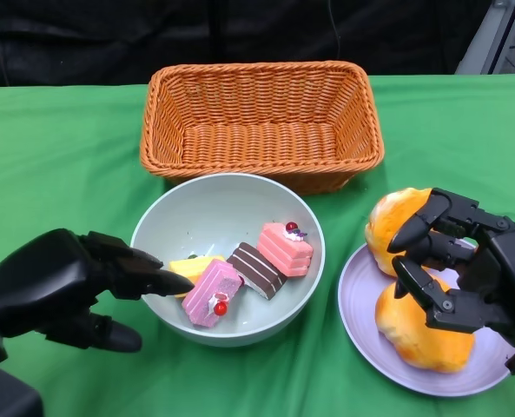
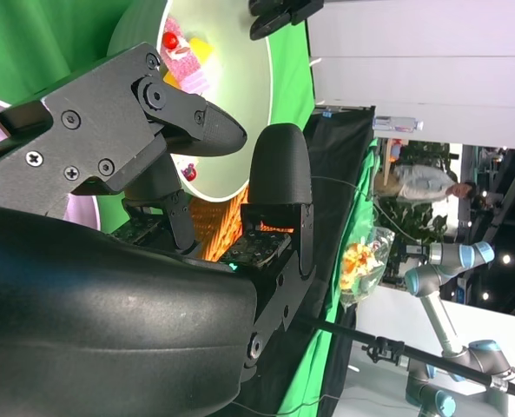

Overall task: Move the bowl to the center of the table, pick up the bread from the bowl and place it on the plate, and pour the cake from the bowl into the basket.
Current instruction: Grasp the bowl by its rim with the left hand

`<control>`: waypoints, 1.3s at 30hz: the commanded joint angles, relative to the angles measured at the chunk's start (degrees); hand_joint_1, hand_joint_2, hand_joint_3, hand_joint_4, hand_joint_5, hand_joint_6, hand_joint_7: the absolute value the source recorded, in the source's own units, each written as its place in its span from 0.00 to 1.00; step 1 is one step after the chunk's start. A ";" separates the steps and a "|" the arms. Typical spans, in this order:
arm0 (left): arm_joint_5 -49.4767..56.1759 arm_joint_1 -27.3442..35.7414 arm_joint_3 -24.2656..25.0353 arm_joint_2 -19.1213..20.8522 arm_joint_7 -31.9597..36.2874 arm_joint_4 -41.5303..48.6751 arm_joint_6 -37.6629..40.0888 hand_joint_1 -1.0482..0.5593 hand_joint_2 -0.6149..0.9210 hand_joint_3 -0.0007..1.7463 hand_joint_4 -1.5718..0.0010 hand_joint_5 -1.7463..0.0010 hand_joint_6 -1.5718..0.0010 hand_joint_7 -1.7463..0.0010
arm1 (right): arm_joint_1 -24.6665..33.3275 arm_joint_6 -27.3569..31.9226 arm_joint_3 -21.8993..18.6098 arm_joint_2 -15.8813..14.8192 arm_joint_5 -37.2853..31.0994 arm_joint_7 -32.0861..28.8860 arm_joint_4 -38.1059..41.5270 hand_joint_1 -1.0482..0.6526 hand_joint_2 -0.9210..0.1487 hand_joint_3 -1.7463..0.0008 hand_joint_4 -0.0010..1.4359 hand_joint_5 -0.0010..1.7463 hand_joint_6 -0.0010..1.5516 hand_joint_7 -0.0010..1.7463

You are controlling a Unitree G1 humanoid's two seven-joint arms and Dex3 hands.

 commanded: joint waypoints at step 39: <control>7.38 -12.85 -33.82 -1.65 21.91 9.44 18.32 0.40 1.00 0.02 0.34 0.95 0.41 0.99 | 2.01 -1.95 0.03 0.43 -3.07 -1.41 -2.04 0.53 0.34 0.46 0.49 0.89 0.41 0.75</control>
